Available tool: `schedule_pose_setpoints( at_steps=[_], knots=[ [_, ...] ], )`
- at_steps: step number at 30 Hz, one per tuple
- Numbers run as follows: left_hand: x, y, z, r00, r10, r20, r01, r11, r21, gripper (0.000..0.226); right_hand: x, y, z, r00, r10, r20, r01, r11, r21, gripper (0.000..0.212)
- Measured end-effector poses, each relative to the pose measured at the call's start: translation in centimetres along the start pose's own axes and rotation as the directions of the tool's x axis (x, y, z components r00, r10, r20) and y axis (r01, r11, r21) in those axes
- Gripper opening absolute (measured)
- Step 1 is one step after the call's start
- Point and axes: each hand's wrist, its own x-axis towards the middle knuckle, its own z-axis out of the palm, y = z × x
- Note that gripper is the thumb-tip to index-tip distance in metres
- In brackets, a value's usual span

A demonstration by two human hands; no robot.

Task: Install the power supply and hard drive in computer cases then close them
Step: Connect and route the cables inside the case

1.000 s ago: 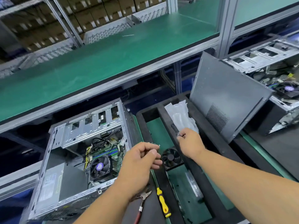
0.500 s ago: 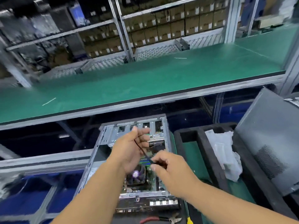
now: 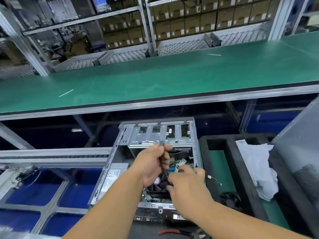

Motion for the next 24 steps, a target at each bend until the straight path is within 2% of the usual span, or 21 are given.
schedule_pose_setpoints(
  at_steps=[3,6,11,14,18,20,24],
  knots=[
    [1.9,-0.5,0.8,0.992,-0.075,-0.101,0.087,0.989,0.120,0.032,-0.2,-0.1,-0.1,0.997,0.076,0.004,-0.075,0.993,-0.088,0.021],
    [3.6,-1.5,2.4,0.975,-0.170,-0.142,0.193,0.968,0.162,0.032,-0.3,-0.2,-0.3,0.992,0.123,0.003,-0.121,0.978,-0.169,0.018],
    [4.9,-3.0,4.0,0.964,-0.188,-0.188,0.229,0.948,0.223,0.034,-0.4,0.2,-0.6,0.982,0.177,0.059,-0.164,0.971,-0.176,0.029],
    [4.6,-3.9,3.2,0.974,-0.167,-0.156,0.208,0.930,0.304,0.036,-0.4,0.3,-0.7,0.978,0.179,0.111,-0.160,0.974,-0.160,0.034],
    [4.5,-4.7,2.8,0.960,-0.241,-0.146,0.278,0.895,0.348,0.032,0.0,0.1,-1.1,0.964,0.180,0.198,-0.142,0.971,-0.191,0.036],
    [4.7,-4.9,3.2,0.957,-0.259,-0.128,0.287,0.904,0.317,0.032,0.2,0.0,-1.1,0.960,0.183,0.214,-0.143,0.971,-0.191,0.036],
    [5.2,-5.1,4.7,0.956,-0.254,-0.149,0.275,0.950,0.145,0.032,0.3,0.0,-1.2,0.961,0.192,0.199,-0.157,0.971,-0.181,0.033]
  ],
)
